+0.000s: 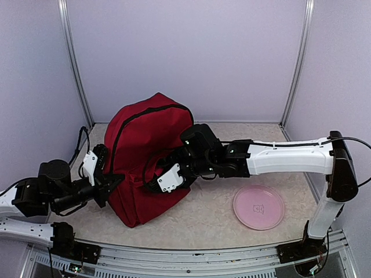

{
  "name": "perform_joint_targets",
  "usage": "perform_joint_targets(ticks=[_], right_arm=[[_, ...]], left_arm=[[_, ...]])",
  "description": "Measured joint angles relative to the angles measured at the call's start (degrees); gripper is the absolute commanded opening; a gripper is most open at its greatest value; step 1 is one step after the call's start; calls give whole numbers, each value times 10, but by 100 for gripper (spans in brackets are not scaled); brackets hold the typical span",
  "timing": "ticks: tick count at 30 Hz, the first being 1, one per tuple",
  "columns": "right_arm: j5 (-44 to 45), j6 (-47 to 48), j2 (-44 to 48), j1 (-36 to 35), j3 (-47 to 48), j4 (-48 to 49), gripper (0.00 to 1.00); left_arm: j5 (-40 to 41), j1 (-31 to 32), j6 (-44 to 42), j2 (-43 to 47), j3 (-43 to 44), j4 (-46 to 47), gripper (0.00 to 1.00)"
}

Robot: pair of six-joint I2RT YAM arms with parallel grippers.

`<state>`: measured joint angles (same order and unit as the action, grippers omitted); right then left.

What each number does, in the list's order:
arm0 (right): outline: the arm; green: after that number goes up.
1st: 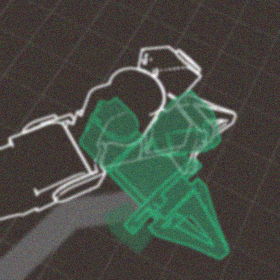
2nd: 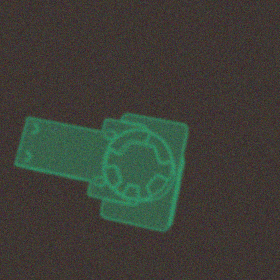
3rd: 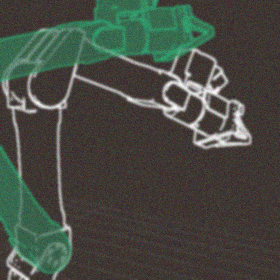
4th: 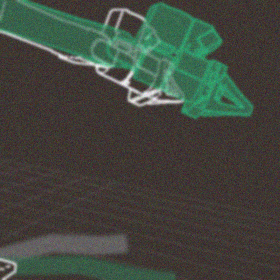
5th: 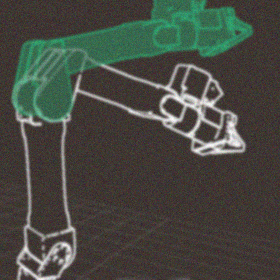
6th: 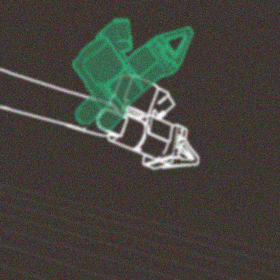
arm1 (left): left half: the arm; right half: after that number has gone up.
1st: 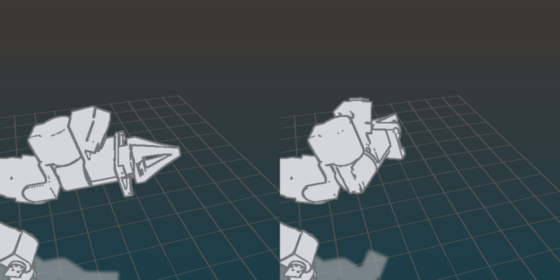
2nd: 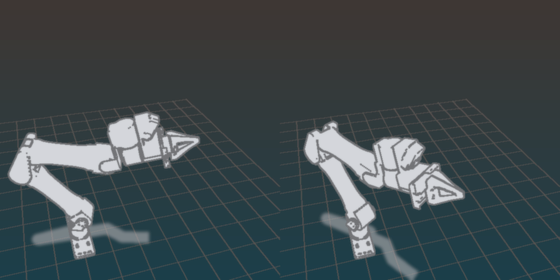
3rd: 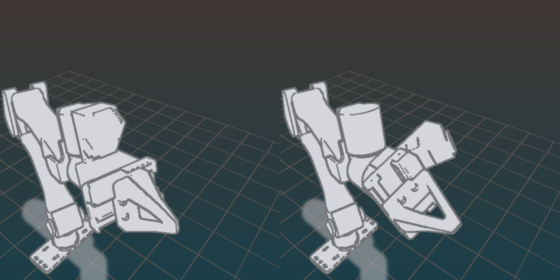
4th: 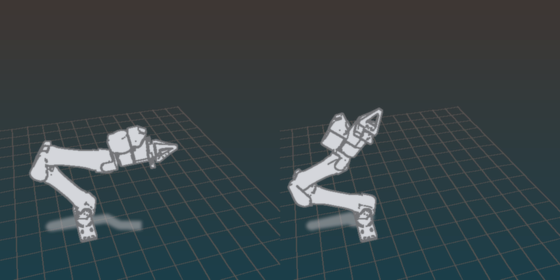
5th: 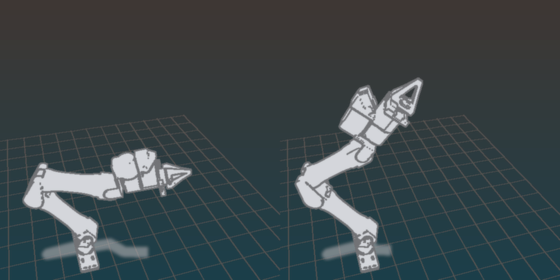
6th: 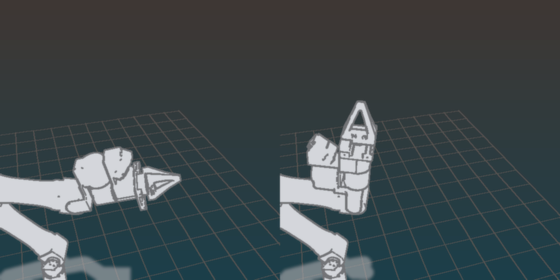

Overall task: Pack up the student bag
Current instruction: Place the pen in the lower front pocket of the bag, then adjust the student bag at the center of the board.

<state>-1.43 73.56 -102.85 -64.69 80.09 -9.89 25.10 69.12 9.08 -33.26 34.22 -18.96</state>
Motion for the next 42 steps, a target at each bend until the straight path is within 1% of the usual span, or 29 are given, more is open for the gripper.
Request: perform_joint_targets(ticks=[2, 9, 11, 13, 14, 15, 16, 19, 21, 24, 26, 27, 28, 29, 30, 32, 35, 38, 40, 42], right_arm=[[-12, -40, 18, 1, 0, -6, 66], [-51, -167, 83, 4, -6, -6, 65], [-65, -219, 100, 7, -15, -6, 66], [-81, -285, 115, 19, -24, -4, 72], [-94, -333, 127, 32, -34, 6, 79], [-105, -377, 140, 51, -49, 19, 96], [-114, -420, 152, 70, -64, 31, 99], [-145, -547, 184, 155, -125, 88, 100], [-152, -615, 174, 203, -135, 109, 100], [-158, -679, 131, 229, -122, 134, 99], [-168, -706, 94, 228, -101, 144, 94], [-172, -717, 72, 226, -86, 149, 88], [-174, -723, 60, 226, -78, 154, 68], [-179, -731, 46, 226, -69, 161, 46], [-184, -734, 36, 226, -64, 168, 27], [-206, -749, 21, 226, -55, 179, 1], [-245, -764, 14, 226, -46, 183, 0], [-262, -775, 23, 225, -46, 169, 0], [-267, -779, 42, 224, -47, 148, 0], [-269, -787, 85, 219, -54, 122, 0]], left_arm=[[7, 0, 6, 2, 0, -3, 0], [23, 0, 23, 3, 0, -6, 0], [28, -2, 27, 6, 0, -10, 0], [33, -3, 30, 10, 0, -15, 0], [37, -4, 32, 12, 0, -18, 0], [39, -5, 34, 13, 0, -20, 0], [40, -6, 35, 14, 0, -21, 0], [41, -8, 37, 16, 0, -23, 0], [41, -9, 37, 15, 0, -24, 0], [41, -10, 37, 15, 0, -24, 0], [40, -10, 38, 15, 0, -24, 0], [40, -10, 39, 15, 0, -24, 0], [40, -10, 40, 15, 0, -24, 0], [40, -10, 40, 15, 0, -24, 0], [40, -10, 40, 16, 0, -24, 0], [39, -11, 41, 17, 0, -25, 0], [38, -13, 40, 20, 0, -30, 0], [31, -13, 38, 24, 2, -35, 0], [20, -13, 37, 25, 13, -44, 0], [11, -13, 35, 28, 30, -50, 0]])
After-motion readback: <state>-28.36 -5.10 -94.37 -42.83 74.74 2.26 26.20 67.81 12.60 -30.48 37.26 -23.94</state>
